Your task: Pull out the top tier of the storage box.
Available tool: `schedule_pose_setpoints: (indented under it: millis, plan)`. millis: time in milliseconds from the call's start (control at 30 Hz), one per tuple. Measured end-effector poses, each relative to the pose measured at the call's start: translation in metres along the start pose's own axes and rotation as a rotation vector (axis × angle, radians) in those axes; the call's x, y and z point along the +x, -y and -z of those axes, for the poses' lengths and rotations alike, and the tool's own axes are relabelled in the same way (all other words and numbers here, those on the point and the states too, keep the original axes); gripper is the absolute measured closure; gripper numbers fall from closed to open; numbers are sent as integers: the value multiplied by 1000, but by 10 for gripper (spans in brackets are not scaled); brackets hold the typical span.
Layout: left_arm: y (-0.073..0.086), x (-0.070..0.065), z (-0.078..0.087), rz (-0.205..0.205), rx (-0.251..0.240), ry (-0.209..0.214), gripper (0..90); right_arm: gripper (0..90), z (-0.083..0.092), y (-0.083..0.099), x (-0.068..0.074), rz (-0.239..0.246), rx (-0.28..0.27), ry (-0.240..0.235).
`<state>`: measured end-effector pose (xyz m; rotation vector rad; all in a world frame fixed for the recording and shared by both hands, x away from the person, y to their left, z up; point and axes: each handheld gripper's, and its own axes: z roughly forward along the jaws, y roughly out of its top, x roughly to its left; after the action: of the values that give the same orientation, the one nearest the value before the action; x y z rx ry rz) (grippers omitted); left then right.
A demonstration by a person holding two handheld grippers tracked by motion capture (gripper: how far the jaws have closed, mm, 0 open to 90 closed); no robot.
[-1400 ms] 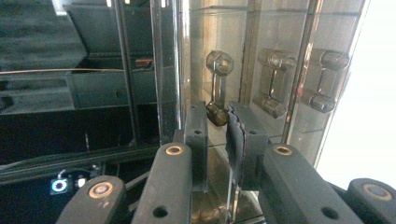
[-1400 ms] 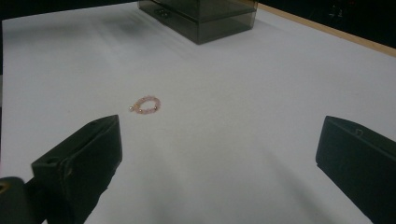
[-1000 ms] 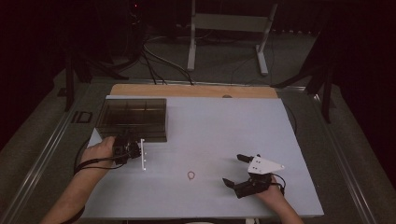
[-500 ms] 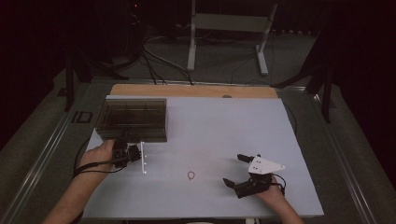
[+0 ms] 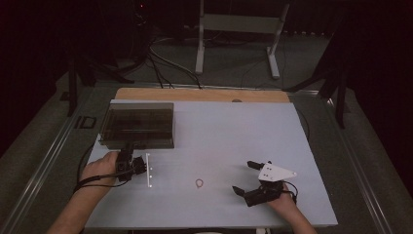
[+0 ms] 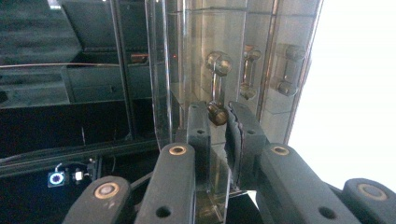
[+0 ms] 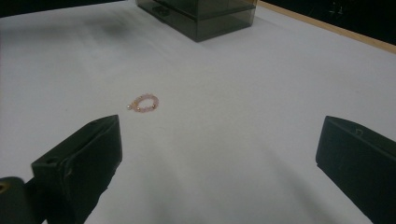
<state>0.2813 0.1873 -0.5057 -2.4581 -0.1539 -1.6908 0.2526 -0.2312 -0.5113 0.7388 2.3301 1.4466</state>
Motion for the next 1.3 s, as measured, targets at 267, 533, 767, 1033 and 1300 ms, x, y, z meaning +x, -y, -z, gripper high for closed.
schedule_pose_setpoints:
  millis: [267,533,767,1033,1300]
  plan:
    - [0,2,0,15,-1,16,801,7,0,1,0,1,2,5]
    - [10,13,-2,110,-56,101,783,7,-2,0,-1,-11,10,9]
    - [19,16,-1,137,-85,134,606,7,-3,1,-1,-17,14,10]
    - [28,25,-1,192,-95,247,263,7,-3,1,-2,-18,17,12]
    - [37,33,-3,268,-119,398,60,7,-3,1,-2,-16,15,14]
